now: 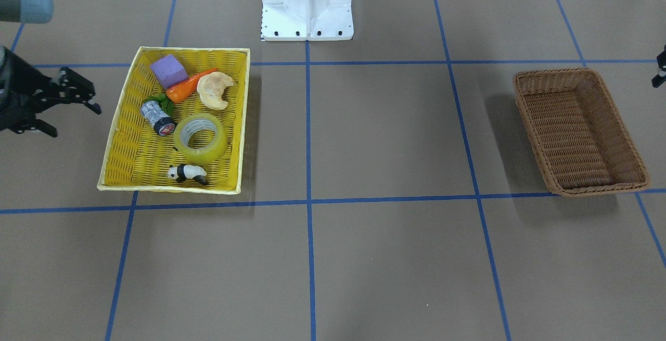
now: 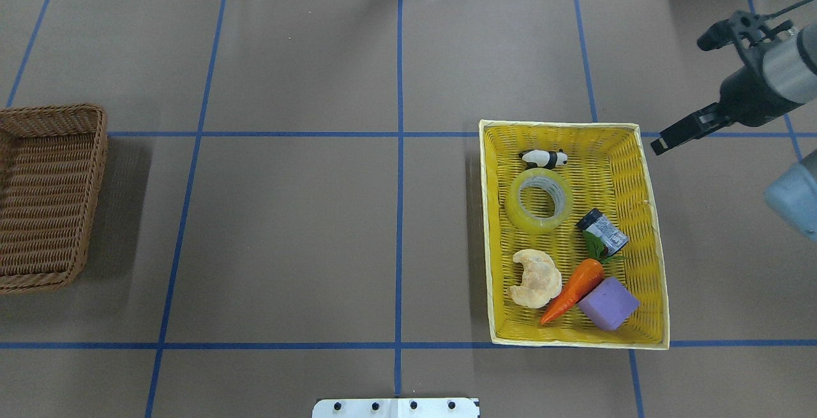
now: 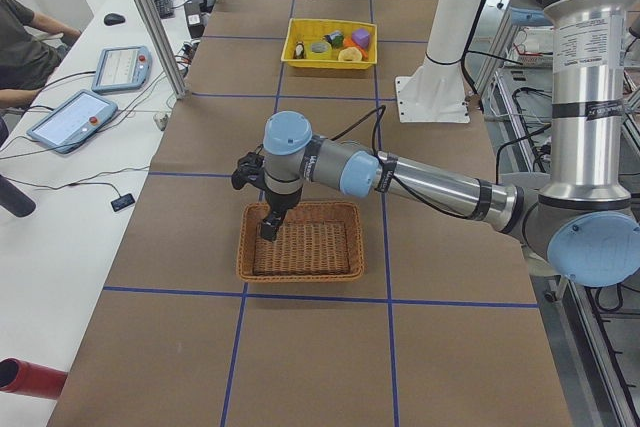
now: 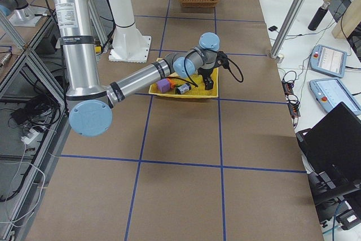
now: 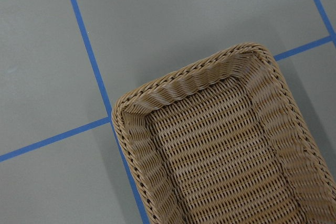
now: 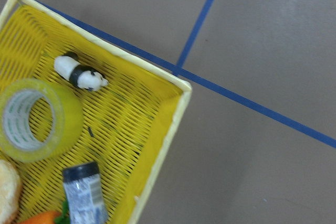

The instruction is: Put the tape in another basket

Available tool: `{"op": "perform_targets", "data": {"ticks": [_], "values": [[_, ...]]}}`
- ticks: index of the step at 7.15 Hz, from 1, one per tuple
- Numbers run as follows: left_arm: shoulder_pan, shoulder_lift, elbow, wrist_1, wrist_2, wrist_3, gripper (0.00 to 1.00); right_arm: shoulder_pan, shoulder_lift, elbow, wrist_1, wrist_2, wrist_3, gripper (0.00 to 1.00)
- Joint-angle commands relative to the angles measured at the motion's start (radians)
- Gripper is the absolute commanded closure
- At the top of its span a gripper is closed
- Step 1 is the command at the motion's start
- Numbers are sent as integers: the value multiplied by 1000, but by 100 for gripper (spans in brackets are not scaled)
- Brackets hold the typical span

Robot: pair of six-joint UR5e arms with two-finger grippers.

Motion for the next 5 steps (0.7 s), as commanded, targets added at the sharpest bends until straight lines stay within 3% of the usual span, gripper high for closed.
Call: {"op": "perform_targets", "data": {"ticks": [1,2,5], "values": [[2,-2,-11,-2,1,-50,2,-183,89,-52,45,-117,88,0],[2,-2,-5,-32,1,-60,2,-240,115,-73,48,-190,88,0],[2,5,-12,-54,1,-61,2,-274,140,-140,50,-203,125,1]]}}
